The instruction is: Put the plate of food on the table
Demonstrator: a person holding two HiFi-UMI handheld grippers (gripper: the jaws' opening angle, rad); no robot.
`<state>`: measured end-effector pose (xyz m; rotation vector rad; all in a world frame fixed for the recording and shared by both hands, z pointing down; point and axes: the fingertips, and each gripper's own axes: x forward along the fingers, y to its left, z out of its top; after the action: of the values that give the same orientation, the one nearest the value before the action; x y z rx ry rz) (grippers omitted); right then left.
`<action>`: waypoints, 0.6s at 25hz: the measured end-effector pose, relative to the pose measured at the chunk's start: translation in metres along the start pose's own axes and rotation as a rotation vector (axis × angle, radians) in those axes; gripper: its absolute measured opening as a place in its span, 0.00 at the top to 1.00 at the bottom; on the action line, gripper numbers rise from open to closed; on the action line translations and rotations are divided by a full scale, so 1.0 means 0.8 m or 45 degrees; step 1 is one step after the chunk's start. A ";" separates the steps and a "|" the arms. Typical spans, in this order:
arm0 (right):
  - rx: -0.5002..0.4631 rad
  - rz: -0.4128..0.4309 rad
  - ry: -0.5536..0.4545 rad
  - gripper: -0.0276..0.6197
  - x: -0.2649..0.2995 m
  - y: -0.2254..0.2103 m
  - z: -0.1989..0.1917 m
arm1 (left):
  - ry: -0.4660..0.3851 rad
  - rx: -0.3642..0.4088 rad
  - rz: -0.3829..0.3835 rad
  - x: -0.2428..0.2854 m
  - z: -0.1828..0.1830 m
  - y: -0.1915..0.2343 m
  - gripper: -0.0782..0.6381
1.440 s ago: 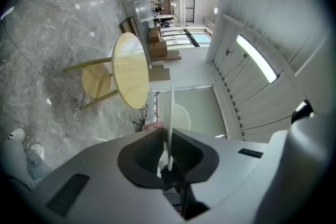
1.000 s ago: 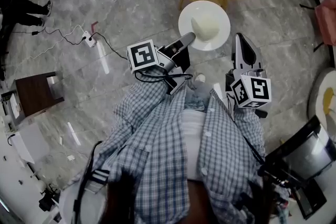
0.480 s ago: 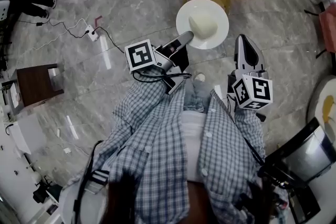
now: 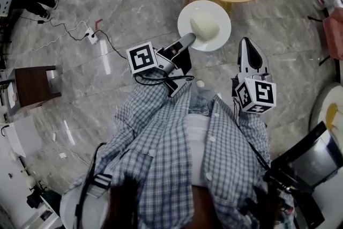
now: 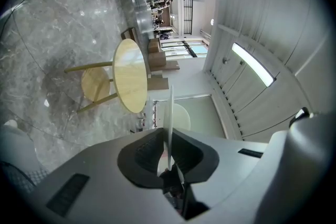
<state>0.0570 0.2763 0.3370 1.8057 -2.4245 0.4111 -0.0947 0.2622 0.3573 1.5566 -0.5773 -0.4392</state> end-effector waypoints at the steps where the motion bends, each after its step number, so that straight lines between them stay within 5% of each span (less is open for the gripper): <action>1: 0.002 0.000 -0.005 0.95 -0.003 -0.004 0.001 | -0.003 0.007 -0.001 0.002 -0.003 -0.001 0.85; 15: -0.066 0.044 0.019 0.95 -0.007 -0.012 0.001 | -0.066 -0.002 0.016 0.001 -0.004 -0.005 0.85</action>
<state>0.0677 0.2784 0.3365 1.7361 -2.4365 0.3595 -0.0919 0.2640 0.3538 1.5427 -0.6262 -0.4720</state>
